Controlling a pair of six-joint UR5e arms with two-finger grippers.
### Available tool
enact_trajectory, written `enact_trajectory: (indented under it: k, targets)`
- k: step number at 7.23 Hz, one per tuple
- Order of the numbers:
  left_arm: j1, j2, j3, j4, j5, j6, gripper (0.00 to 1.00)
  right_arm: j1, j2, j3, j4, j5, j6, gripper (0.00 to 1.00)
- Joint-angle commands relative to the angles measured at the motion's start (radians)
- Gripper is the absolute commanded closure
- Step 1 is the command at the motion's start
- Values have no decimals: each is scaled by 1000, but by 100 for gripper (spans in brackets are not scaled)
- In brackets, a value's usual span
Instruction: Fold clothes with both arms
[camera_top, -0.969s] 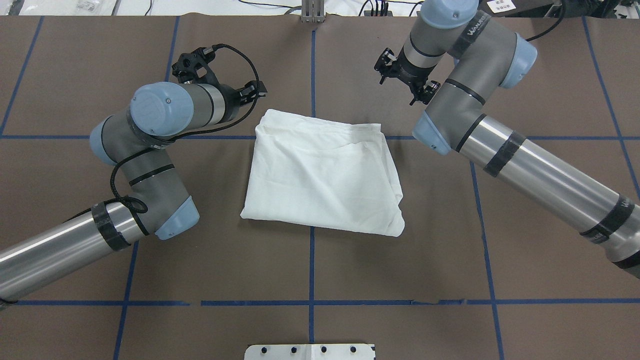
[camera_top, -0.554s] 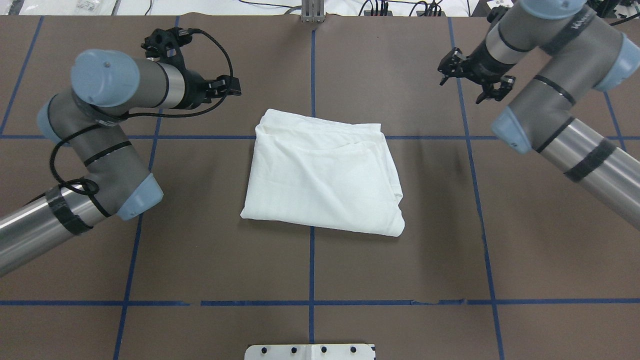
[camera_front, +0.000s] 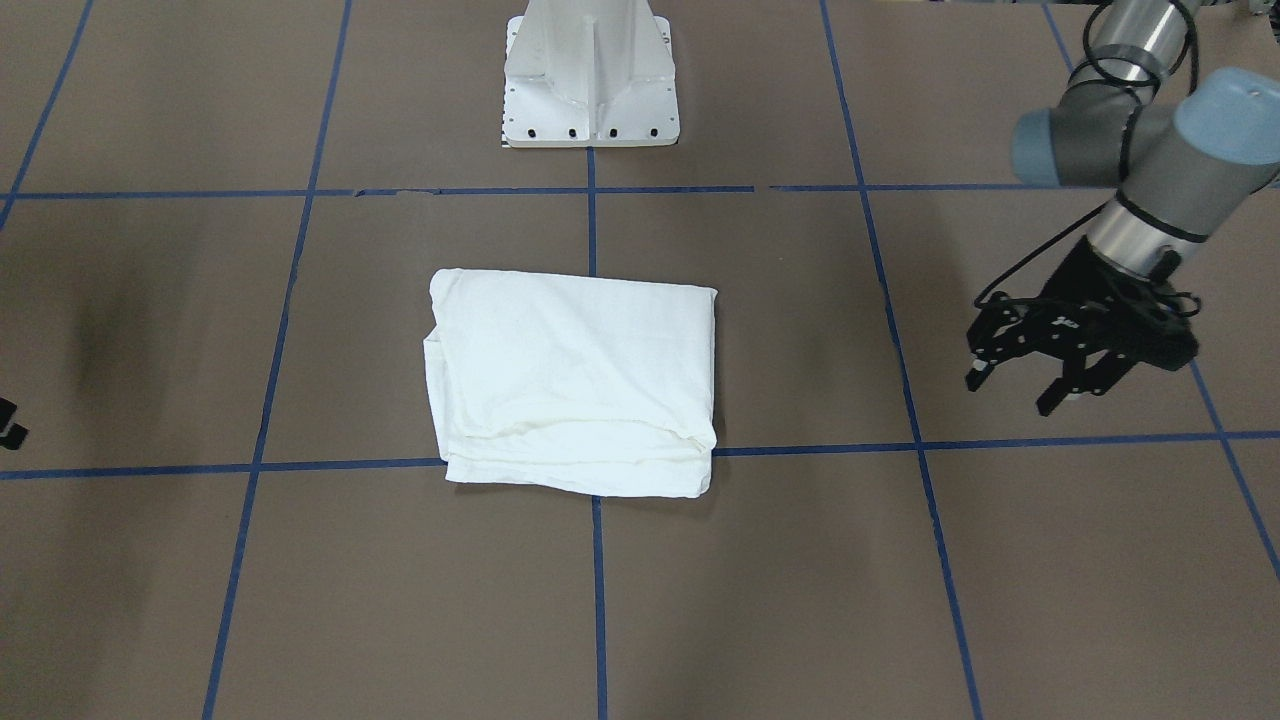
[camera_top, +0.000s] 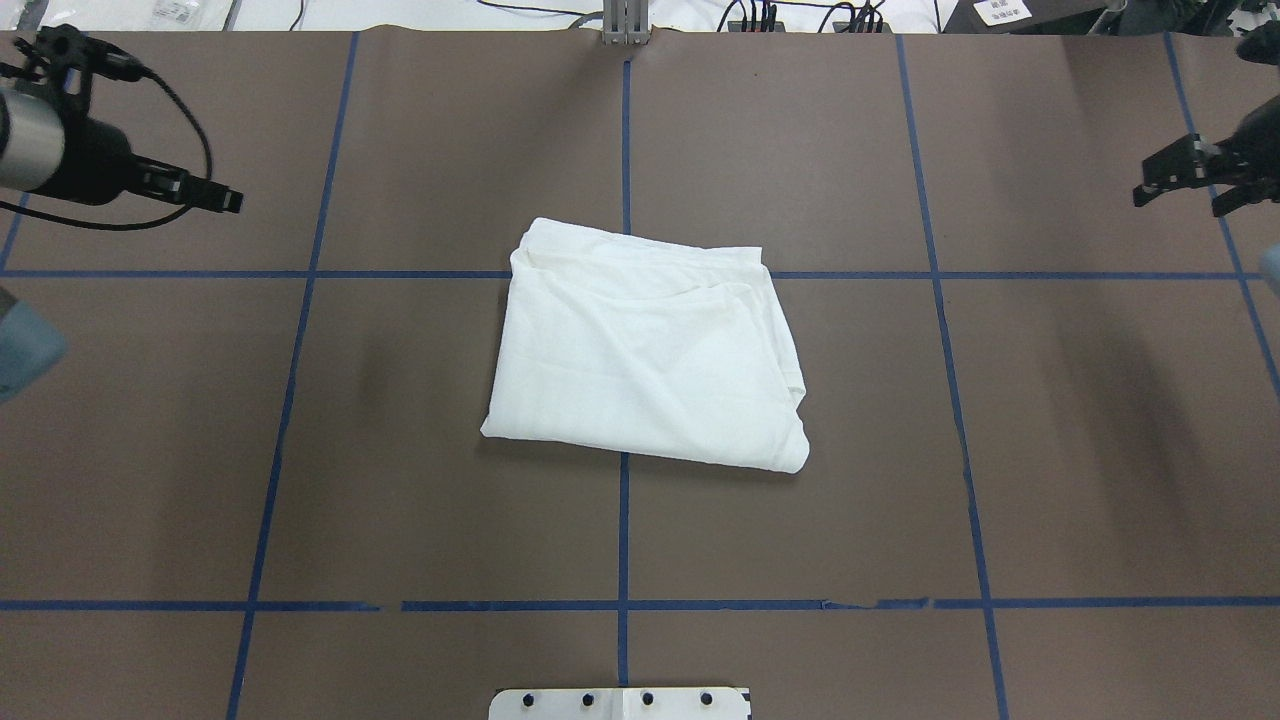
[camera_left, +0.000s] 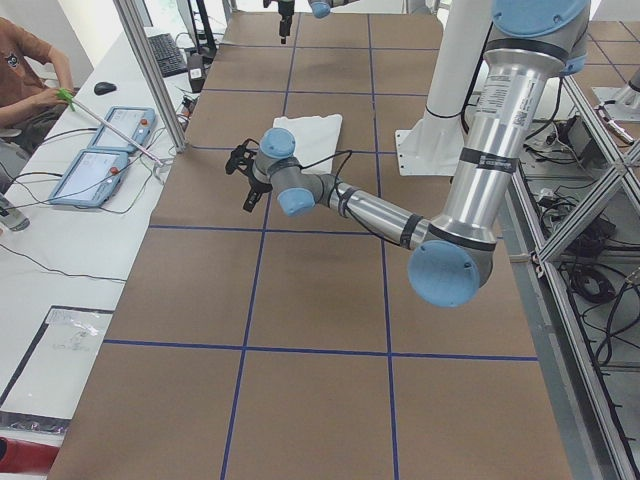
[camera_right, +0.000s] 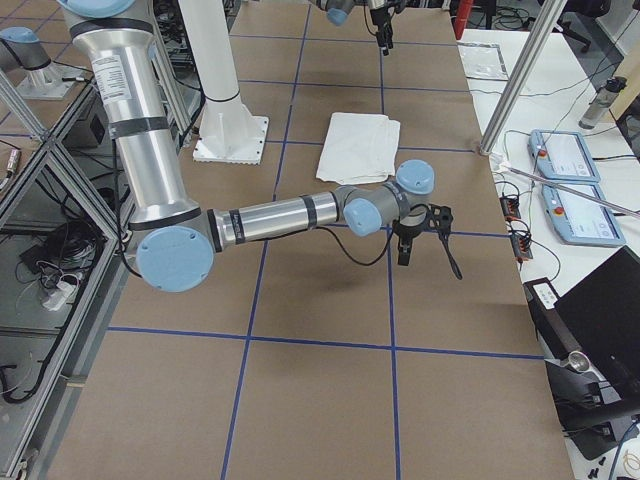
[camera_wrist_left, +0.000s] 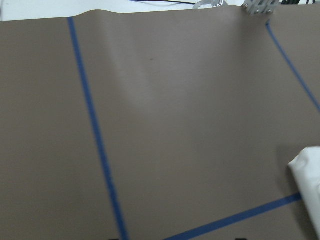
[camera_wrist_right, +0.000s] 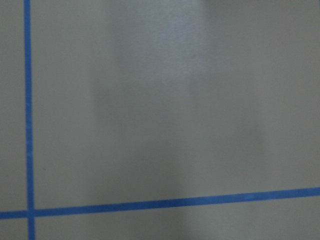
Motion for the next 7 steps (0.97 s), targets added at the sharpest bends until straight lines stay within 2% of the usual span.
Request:
enact_trajectory:
  k: [1, 2, 3, 4, 6, 7]
  targets:
    - [-196, 129, -26, 83, -102, 374, 16, 131, -123, 15, -42, 17, -329, 0]
    - [-258, 130, -18, 153, -136, 399, 1, 174, -123, 26, -137, 17, -426, 0]
    - [-288, 137, -29, 219, -141, 401, 1, 213, -128, 56, -250, 11, -503, 0]
    - [-311, 165, -32, 248, -161, 401, 1, 222, -176, 79, -289, -5, -537, 0]
    - [-332, 225, -32, 250, -179, 412, 1, 222, -195, 84, -293, -17, -539, 0]
    - [-338, 219, 18, 249, -179, 418, 1, 216, -195, 85, -293, -17, -539, 0]
